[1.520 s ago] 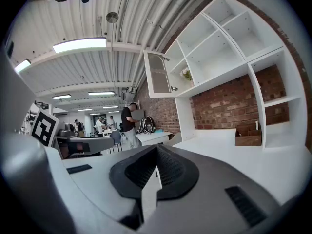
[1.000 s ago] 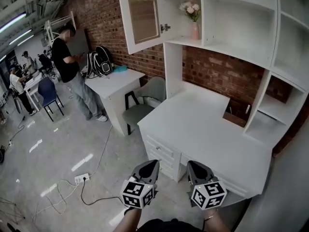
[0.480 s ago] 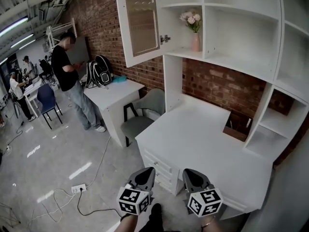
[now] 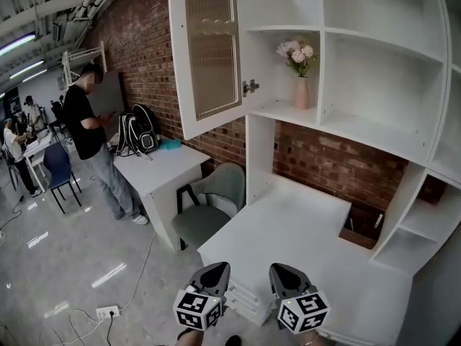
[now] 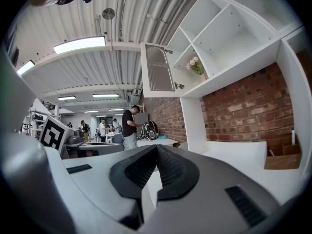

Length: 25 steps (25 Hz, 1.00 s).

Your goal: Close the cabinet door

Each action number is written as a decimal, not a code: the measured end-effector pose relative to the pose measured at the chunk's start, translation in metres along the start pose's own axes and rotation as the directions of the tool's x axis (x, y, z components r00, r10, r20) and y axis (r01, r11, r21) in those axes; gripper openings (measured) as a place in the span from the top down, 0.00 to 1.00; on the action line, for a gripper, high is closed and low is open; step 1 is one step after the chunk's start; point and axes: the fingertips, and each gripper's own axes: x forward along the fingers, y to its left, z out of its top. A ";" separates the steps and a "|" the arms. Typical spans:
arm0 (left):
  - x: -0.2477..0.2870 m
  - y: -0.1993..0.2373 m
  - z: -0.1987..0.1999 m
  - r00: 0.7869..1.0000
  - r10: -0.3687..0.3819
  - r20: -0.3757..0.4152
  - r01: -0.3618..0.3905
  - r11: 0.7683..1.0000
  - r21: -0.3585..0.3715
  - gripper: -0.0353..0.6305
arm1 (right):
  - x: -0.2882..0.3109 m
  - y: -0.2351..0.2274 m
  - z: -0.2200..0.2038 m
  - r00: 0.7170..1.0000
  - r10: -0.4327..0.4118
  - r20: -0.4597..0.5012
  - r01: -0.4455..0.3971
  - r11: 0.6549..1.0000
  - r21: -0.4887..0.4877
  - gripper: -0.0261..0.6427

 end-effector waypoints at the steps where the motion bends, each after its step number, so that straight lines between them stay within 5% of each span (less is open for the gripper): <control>1: 0.009 0.007 0.004 1.000 -0.006 0.001 0.006 1.000 0.006 0.93 | 0.011 -0.003 0.004 1.000 -0.003 0.003 0.003 1.000 -0.003 0.96; 12: 0.085 0.080 0.061 0.996 -0.064 0.065 0.059 0.995 0.078 0.93 | 0.110 -0.026 0.060 0.998 -0.031 0.047 0.035 0.995 -0.093 0.96; 25: 0.136 0.105 0.160 0.964 -0.152 0.218 0.110 0.975 0.195 0.93 | 0.144 -0.059 0.161 0.971 -0.130 0.203 0.166 0.972 -0.167 0.96</control>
